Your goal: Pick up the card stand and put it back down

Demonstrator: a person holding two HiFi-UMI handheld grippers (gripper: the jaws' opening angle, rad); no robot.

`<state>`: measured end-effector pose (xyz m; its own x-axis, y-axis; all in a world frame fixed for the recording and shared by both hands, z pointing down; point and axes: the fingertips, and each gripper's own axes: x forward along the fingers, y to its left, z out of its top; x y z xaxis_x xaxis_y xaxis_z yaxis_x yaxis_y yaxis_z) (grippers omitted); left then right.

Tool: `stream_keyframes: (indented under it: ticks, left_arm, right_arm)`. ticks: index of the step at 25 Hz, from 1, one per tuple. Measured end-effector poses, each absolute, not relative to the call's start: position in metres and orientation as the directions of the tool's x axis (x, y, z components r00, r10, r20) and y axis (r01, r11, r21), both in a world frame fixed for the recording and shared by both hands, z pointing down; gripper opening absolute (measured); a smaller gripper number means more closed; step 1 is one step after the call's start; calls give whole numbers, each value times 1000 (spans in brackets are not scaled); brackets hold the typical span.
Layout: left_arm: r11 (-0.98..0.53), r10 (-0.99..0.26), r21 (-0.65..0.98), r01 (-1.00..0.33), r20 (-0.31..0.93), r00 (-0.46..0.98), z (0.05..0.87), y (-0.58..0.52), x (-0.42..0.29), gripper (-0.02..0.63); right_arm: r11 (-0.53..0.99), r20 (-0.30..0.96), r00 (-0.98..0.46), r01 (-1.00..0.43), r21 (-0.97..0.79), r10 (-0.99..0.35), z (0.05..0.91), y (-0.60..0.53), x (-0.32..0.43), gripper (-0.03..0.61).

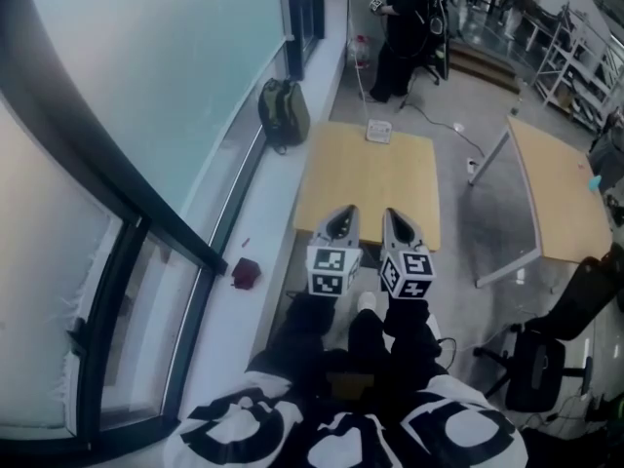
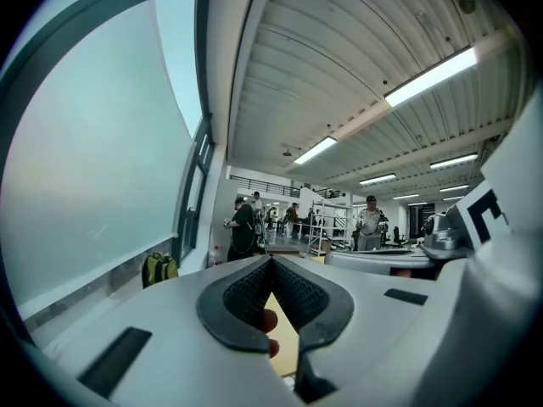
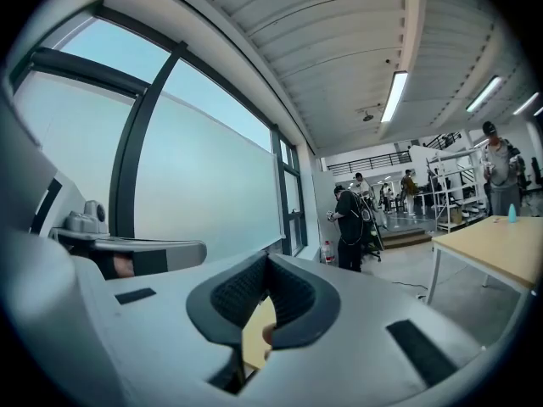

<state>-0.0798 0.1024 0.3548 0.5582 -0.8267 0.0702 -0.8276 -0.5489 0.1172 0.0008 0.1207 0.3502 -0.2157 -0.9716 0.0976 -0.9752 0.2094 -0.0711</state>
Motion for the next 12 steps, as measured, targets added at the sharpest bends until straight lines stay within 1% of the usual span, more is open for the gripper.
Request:
stream_keyframes:
  ticks: [5, 12]
  left_arm:
    - [-546, -836, 71, -835, 31, 549, 337, 36, -42, 6]
    - [-570, -821, 14, -821, 6, 570, 320, -56, 32, 6]
  right_arm:
    - [233, 44, -236, -971, -61, -971, 333, 57, 34, 14]
    - [218, -24, -216, -972, -90, -976, 300, -42, 125, 14]
